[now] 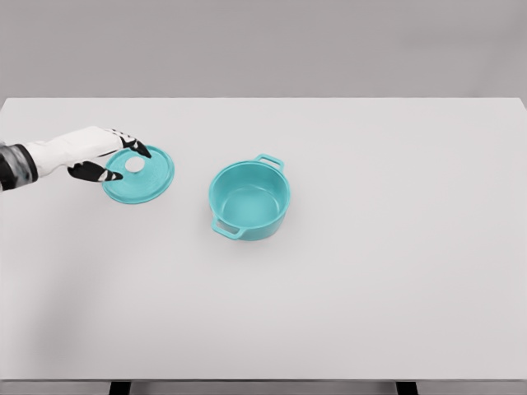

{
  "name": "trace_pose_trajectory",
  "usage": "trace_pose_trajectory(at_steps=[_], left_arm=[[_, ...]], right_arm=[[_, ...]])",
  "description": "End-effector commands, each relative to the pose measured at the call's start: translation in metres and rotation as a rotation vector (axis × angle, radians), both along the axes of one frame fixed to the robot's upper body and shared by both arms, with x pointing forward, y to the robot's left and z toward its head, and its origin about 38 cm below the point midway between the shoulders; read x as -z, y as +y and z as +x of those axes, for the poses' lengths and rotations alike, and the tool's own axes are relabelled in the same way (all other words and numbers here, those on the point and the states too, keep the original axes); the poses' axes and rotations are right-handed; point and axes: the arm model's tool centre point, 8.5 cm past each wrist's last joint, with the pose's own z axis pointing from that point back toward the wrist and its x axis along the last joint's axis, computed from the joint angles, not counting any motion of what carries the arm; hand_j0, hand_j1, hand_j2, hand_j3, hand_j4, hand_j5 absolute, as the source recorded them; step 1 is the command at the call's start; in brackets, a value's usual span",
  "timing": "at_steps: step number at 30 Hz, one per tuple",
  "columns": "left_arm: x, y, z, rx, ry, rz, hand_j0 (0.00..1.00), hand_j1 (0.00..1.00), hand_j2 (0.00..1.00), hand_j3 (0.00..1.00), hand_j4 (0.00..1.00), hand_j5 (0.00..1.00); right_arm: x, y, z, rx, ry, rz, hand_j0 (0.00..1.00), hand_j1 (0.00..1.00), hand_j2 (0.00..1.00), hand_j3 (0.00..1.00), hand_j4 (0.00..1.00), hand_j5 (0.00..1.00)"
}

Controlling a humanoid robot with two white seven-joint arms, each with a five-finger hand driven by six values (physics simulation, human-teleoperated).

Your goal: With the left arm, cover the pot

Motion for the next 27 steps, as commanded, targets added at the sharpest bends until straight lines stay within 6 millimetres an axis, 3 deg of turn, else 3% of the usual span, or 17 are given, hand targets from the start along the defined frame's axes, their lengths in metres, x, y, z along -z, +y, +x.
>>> trace_pose_trajectory(at_steps=[1, 8, 21, 27], left_arm=[[0.003, 0.001, 0.0, -0.008, 0.009, -0.01, 0.71, 0.71, 0.71, 0.71, 0.71, 0.71], [0.013, -0.003, 0.003, -0.018, 0.032, -0.021, 0.71, 0.71, 0.71, 0.71, 0.71, 0.71], [0.006, -0.003, 0.007, -0.018, 0.016, -0.02, 0.71, 0.71, 0.71, 0.71, 0.71, 0.71], [0.013, -0.003, 0.012, -0.036, 0.038, -0.024, 0.71, 0.71, 0.71, 0.71, 0.71, 0.71]], right_arm=[[0.0, 0.0, 0.0, 0.0, 0.0, 0.0, 1.0, 1.0, 1.0, 1.0, 1.0, 1.0], [0.0, 0.0, 0.0, 0.0, 0.0, 0.0, 1.0, 1.0, 1.0, 1.0, 1.0, 1.0], [0.0, 0.0, 0.0, 0.0, 0.0, 0.0, 1.0, 1.0, 1.0, 1.0, 1.0, 1.0], [0.0, 0.0, 0.0, 0.001, 0.0, 0.0, 1.0, 1.0, 1.0, 1.0, 1.0, 1.0]])
